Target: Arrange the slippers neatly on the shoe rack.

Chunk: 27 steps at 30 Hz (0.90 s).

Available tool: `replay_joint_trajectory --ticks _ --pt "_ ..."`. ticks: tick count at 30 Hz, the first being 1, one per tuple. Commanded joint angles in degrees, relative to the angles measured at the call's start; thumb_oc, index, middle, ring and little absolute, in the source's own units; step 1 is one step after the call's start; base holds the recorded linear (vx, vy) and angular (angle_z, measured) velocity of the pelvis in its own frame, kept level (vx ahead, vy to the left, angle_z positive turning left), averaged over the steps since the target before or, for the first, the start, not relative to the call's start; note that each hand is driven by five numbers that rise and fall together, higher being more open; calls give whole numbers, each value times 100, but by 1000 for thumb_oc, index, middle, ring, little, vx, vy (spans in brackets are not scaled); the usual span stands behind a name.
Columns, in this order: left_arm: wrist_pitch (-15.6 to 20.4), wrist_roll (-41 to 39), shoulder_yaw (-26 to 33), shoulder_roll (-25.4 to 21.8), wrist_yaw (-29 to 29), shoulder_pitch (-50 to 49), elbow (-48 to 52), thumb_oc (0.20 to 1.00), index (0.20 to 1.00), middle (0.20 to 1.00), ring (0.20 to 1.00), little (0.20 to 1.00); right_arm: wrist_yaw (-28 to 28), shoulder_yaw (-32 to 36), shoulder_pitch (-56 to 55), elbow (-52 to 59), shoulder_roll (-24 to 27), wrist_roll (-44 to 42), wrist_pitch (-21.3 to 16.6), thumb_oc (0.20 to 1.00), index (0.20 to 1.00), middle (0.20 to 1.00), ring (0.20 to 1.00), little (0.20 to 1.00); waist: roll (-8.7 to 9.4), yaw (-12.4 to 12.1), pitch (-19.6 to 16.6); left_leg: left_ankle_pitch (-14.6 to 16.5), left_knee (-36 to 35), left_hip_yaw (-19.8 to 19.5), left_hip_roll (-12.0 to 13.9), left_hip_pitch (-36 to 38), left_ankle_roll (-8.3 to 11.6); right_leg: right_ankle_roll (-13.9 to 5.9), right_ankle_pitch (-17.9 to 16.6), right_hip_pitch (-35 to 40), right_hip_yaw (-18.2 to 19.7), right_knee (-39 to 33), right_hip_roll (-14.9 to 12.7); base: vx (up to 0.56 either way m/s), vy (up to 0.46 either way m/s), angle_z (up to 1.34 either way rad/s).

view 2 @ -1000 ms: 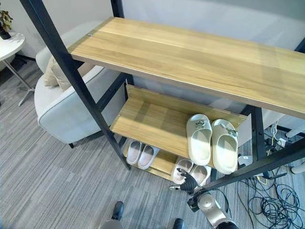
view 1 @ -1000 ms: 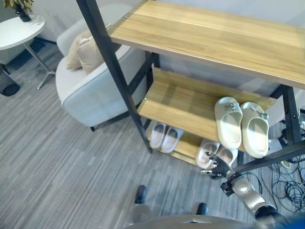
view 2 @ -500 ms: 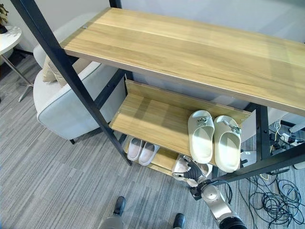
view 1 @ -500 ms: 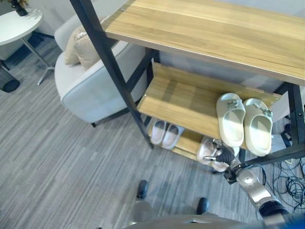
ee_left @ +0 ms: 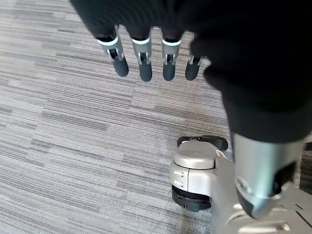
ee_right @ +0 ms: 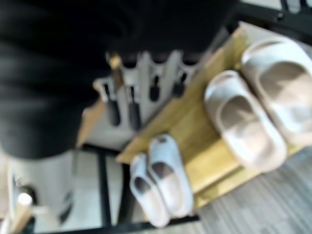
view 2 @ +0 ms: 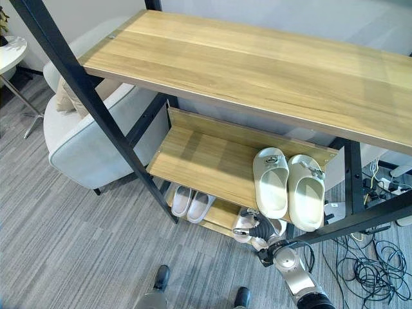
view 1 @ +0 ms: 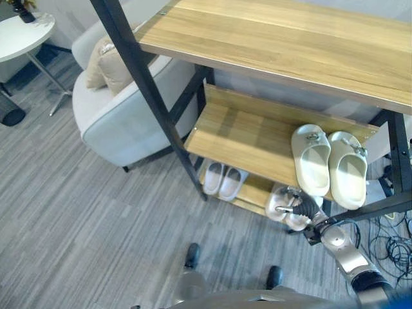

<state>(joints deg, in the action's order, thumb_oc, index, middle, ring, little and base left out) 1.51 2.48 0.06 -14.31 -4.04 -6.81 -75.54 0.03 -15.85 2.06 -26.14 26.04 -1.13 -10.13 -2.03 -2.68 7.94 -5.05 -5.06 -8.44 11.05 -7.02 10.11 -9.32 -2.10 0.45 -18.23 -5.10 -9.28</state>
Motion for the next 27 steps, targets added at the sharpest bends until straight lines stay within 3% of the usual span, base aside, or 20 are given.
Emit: replay_joint_trajectory --ticks 1,12,27 --pt "-24 169 -315 -79 128 155 -387 1000 1000 1000 1000 1000 99 380 -33 635 297 -432 -281 1000 1000 1000 1000 1000 42 -61 -238 -24 6 -47 122 -224 -84 -356 153 -372 28 786 -409 0 0 0" --pt "-40 179 -354 -90 227 143 -429 1000 1000 1000 1000 1000 195 436 -44 324 180 -687 -195 1000 1000 1000 1000 1000 15 -3 -284 -17 6 -6 129 -193 -79 -341 142 -385 63 775 -389 0 0 0" --pt "-114 240 -414 -152 246 139 -508 1000 1000 1000 1000 1000 409 -11 -4 -800 -187 -532 68 1000 1000 1000 1000 1000 48 -32 -329 -2 6 -18 107 -170 -88 -318 132 -322 40 731 -369 0 0 0"
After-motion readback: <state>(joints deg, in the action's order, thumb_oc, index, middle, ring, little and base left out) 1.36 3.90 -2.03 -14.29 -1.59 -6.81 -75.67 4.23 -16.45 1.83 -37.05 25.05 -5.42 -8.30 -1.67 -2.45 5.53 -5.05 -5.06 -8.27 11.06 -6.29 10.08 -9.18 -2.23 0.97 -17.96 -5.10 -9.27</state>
